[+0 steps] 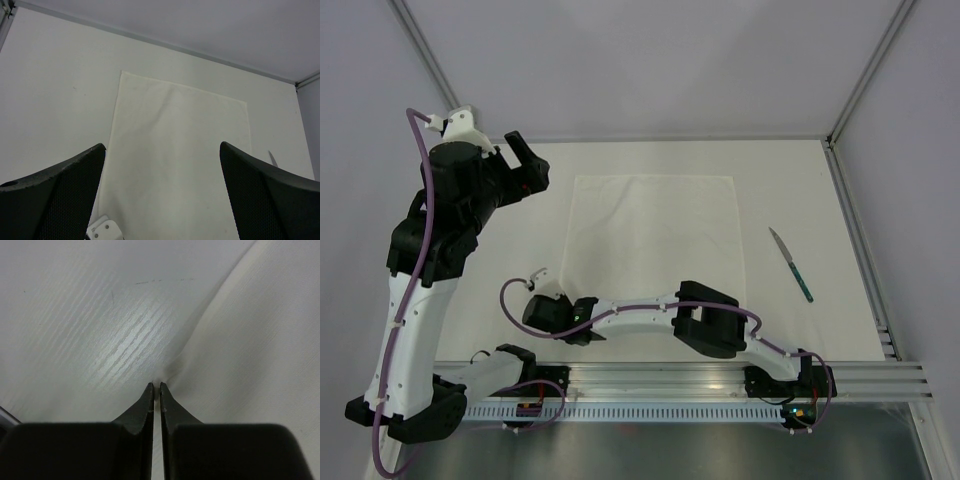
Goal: Fold the napkin, place the utensils inside, and roll it up
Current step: Fold the napkin at the center of the board.
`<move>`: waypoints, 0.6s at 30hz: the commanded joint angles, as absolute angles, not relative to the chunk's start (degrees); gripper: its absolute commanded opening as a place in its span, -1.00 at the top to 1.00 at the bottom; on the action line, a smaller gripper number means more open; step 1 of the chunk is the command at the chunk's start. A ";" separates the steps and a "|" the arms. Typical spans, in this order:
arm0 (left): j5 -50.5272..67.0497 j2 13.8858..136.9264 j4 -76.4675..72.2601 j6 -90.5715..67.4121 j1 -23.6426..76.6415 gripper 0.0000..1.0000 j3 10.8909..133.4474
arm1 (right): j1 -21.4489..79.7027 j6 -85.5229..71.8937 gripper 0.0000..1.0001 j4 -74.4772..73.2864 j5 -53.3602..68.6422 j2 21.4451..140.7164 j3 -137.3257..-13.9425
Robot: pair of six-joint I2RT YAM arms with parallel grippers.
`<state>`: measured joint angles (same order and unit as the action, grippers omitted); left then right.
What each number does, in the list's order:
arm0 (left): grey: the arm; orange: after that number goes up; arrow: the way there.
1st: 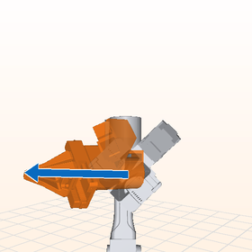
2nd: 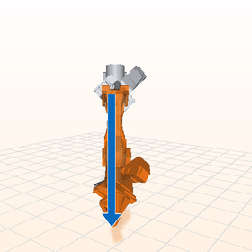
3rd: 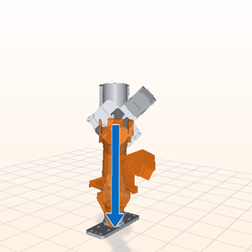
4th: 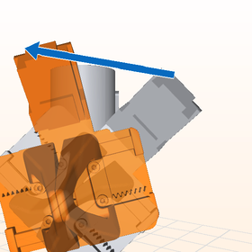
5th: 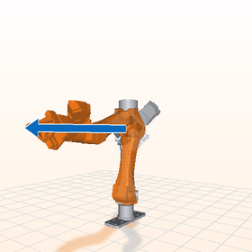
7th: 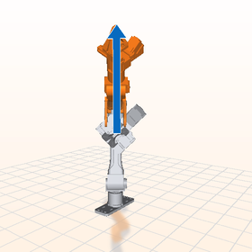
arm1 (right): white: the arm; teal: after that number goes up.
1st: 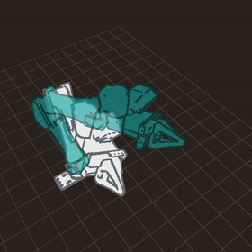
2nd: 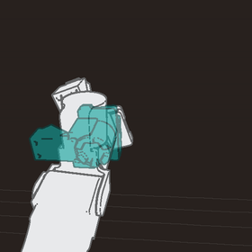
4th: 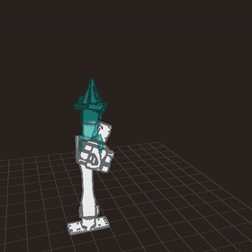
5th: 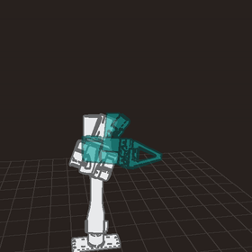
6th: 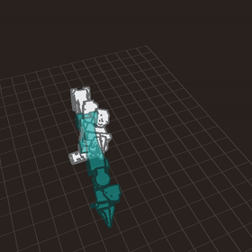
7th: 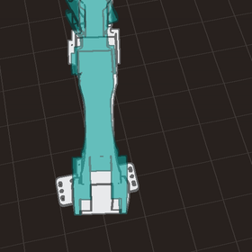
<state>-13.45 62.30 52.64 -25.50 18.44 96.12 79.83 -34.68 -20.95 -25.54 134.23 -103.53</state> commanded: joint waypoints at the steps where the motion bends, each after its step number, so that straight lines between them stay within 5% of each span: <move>1: -14.85 61.88 52.03 -23.38 18.28 -0.99 96.50 | 80.07 -34.63 0.86 -25.22 -20.83 134.56 -103.44; 18: -16.00 60.29 52.12 -23.73 18.19 -0.99 100.72 | 82.09 -32.61 0.96 -31.38 -12.57 137.99 -119.53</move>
